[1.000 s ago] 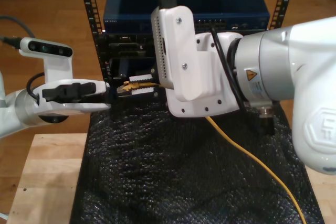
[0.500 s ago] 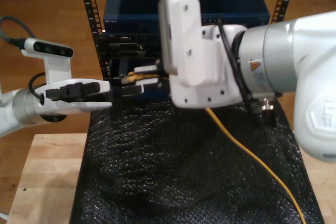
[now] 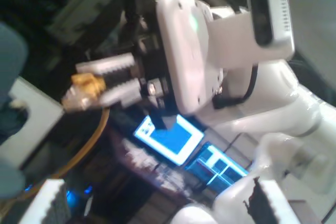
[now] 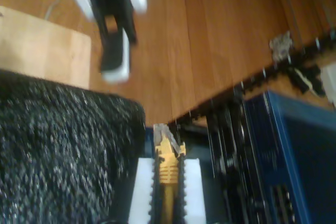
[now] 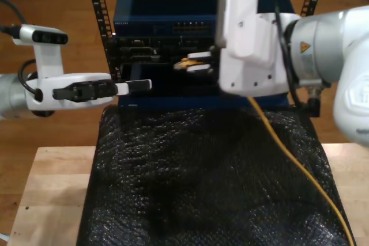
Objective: Grab the cable and plug it in
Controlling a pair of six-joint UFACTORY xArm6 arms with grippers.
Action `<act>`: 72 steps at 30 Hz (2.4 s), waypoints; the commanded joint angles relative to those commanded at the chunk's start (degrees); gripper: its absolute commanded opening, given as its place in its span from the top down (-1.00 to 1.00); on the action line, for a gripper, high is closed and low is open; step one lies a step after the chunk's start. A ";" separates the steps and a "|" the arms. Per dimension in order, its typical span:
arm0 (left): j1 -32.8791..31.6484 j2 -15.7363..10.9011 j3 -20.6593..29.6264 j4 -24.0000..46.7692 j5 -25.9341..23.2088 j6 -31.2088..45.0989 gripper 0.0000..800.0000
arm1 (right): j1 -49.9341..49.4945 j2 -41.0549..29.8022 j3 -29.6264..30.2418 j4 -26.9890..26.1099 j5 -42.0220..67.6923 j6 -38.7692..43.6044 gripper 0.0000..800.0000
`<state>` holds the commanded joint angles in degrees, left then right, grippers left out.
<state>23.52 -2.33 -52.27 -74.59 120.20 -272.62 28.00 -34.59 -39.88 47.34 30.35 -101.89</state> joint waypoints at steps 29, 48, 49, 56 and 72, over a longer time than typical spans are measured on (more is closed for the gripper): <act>6.59 -12.22 -3.52 42.29 -12.40 22.51 -1.00 | -10.81 10.73 1.23 -2.02 5.27 0.79 1.00; 30.77 -12.31 0.44 59.08 -18.90 53.01 -1.00 | -11.60 11.16 2.55 -3.60 5.27 0.79 1.00; 32.09 -12.31 1.32 60.31 -18.90 54.68 -1.00 | -11.69 11.16 2.64 -3.78 5.36 0.79 1.00; 38.86 -13.71 6.68 66.20 -19.08 65.85 -1.00 | -12.31 11.08 4.04 -4.22 5.27 0.79 1.00; 47.47 -23.56 21.89 73.49 -24.70 80.35 -1.00 | -13.89 10.99 5.63 -4.22 5.89 0.79 1.00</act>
<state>70.99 -25.89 -30.38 -1.10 95.49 -192.26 14.11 -23.60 -34.25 43.12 36.24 -101.10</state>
